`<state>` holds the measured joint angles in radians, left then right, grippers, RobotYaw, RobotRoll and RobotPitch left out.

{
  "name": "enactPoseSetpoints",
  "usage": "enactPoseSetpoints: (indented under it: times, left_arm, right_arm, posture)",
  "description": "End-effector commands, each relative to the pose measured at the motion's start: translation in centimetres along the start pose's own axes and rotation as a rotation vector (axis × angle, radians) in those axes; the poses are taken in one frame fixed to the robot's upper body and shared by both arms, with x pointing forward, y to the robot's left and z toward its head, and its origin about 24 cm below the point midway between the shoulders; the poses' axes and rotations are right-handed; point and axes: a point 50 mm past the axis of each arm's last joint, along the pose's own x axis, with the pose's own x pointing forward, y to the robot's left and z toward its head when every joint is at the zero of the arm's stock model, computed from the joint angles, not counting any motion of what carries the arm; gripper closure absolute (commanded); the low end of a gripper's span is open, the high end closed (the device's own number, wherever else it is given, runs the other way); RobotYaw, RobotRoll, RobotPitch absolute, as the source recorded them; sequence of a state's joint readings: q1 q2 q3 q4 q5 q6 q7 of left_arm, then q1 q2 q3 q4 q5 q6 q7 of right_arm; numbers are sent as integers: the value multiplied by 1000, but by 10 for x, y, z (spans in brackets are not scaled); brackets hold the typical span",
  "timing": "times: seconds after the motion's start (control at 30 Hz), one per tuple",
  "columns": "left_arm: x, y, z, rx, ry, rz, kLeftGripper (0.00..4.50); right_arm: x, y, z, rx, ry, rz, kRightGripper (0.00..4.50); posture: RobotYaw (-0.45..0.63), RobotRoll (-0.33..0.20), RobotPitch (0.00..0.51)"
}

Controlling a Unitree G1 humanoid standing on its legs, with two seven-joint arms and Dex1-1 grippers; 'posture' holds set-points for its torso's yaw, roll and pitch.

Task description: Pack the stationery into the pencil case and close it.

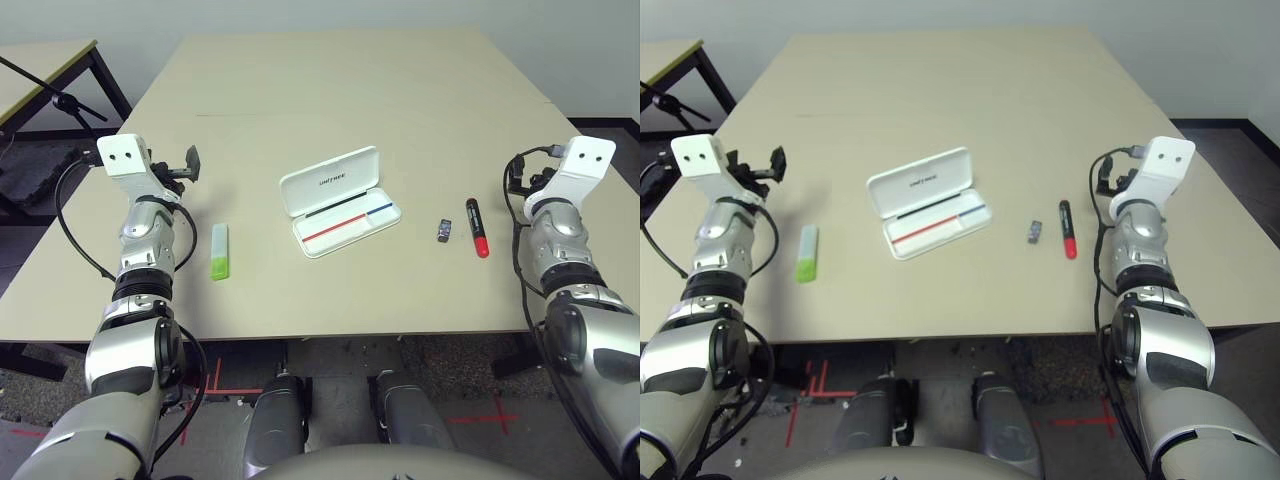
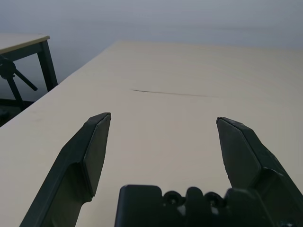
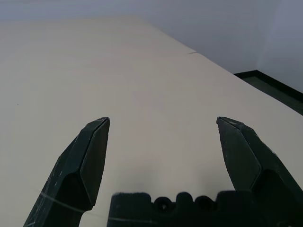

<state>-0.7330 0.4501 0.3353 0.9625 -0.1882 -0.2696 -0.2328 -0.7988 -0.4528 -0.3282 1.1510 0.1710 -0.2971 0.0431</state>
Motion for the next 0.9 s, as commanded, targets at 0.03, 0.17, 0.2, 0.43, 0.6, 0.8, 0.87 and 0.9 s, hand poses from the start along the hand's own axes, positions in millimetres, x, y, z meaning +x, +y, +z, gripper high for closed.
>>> enactPoseSetpoints:
  times: [0.03,0.17,0.2,0.43,0.6,0.8,0.87,0.9]
  left_arm:
    - [0,0,-3,-4,15,4,0]
    - [4,-9,-4,-13,22,-24,0]
    - [4,-10,-4,-14,24,-28,0]
    - [3,7,-3,-8,45,-9,0]
    - [4,14,6,20,25,-31,0]
    - [-2,31,12,37,4,-28,0]
    - [-5,34,13,44,1,-32,0]
    - [-7,36,13,49,1,-38,0]
  right_arm:
    - [-1,-2,-2,-2,-1,-8,9]
    - [-6,-14,-6,-14,-1,-35,9]
    - [-6,-16,-7,-17,-3,-38,9]
    - [-11,-11,-10,-15,-23,-14,9]
    - [-15,-4,-9,-99,-15,155,9]
    - [-27,8,-3,-215,39,507,9]
    - [-32,11,-1,-240,63,592,9]
    - [-34,12,0,-254,79,637,9]
  posture:
    - [-159,0,46]
    - [-183,0,56]
    - [-190,0,57]
    - [-232,0,57]
    - [-218,0,71]
    - [-187,0,86]
    - [-175,0,88]
    - [-169,0,90]
